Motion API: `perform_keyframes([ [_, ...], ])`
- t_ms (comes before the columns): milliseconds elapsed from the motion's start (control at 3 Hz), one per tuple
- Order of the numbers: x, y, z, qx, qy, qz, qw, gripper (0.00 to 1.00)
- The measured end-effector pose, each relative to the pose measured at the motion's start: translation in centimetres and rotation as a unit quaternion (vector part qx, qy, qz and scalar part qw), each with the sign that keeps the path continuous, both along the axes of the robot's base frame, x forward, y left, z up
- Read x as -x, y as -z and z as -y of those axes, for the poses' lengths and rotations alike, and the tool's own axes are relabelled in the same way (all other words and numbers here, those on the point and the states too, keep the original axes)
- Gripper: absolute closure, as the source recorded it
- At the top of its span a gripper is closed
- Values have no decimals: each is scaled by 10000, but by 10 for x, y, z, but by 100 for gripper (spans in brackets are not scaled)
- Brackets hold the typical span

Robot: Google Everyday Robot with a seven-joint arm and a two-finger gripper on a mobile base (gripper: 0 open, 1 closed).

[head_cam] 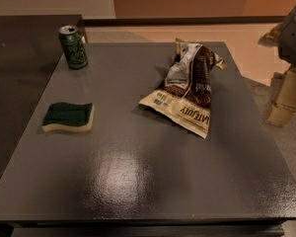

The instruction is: Move sponge near green can

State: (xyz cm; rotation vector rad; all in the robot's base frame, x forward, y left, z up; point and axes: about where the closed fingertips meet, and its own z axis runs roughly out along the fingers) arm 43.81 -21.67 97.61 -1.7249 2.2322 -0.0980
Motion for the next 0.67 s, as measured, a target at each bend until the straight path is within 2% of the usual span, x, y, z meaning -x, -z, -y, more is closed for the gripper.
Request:
perform_keyframes([
  [333,0,0,0,-4,-1,10,10000,0],
  [667,-4,2,-21,-263,-217,6,9994,0],
])
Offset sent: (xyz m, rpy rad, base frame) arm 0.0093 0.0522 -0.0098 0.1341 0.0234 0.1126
